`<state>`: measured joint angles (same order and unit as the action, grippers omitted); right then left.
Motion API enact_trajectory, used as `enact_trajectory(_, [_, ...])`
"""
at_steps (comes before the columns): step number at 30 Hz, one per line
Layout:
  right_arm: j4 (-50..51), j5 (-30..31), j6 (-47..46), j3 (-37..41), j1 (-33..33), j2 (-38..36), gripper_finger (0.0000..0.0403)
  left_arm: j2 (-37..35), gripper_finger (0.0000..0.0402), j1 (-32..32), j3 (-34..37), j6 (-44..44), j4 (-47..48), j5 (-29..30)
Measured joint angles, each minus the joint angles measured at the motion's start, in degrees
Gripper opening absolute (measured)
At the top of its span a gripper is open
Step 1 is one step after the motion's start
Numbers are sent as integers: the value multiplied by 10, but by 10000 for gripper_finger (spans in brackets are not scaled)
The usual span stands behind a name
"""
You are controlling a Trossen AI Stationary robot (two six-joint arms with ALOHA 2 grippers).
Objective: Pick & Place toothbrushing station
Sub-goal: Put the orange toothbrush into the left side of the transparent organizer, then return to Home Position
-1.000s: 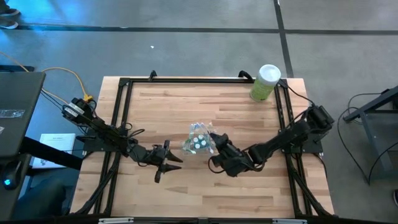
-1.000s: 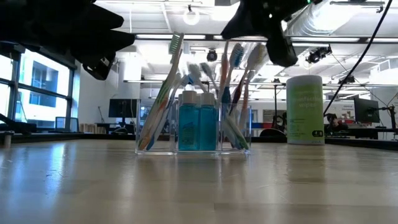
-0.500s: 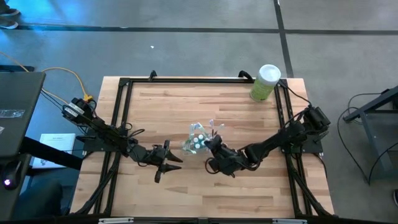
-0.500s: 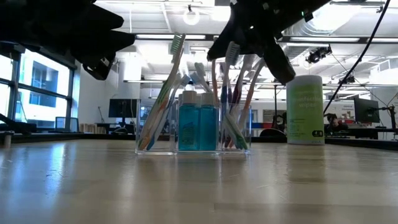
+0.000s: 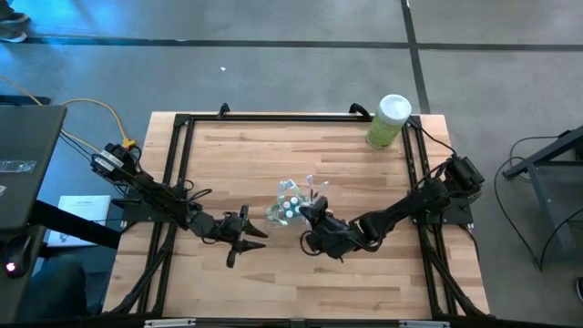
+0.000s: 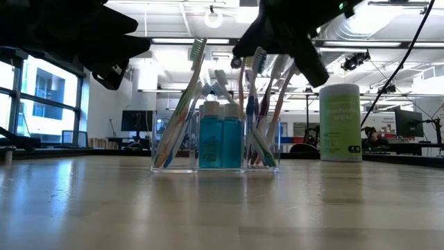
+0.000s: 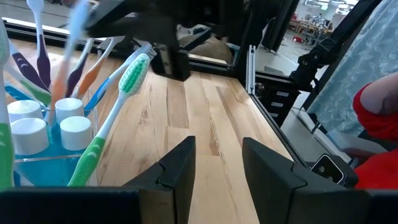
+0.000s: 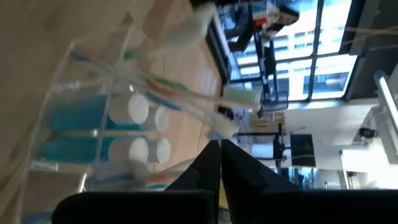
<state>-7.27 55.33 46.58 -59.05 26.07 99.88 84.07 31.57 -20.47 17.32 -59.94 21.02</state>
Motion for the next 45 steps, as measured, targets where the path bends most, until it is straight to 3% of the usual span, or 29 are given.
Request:
enact_trajectory(9, [-63,57,65,0,28,0,24,0,129,-1,0,0,0,1])
enact_trajectory(19, [-216,75,186,0,97,-25,22,-14,129,0,0,-26,0,19])
enact_trajectory(25, [-141,122,126,0,147,-95,5,-111,101,15,0,-52,83,165])
enact_trajectory(29, [29,129,-14,0,175,-166,4,-222,38,22,0,-53,233,212])
enact_trajectory(31, [149,82,-128,0,183,-215,4,-277,11,21,0,-46,311,215])
enact_trajectory(34, [310,-65,-313,0,176,-296,4,-356,4,16,0,-40,422,193])
enact_trajectory(37, [371,-187,-430,9,144,-361,3,-424,3,7,0,-40,514,157])
enact_trajectory(40, [360,-254,-426,58,114,-416,3,-476,2,-15,0,-40,578,104])
enact_trajectory(45, [260,-361,-396,164,70,-501,4,-520,2,-73,0,-41,640,17])
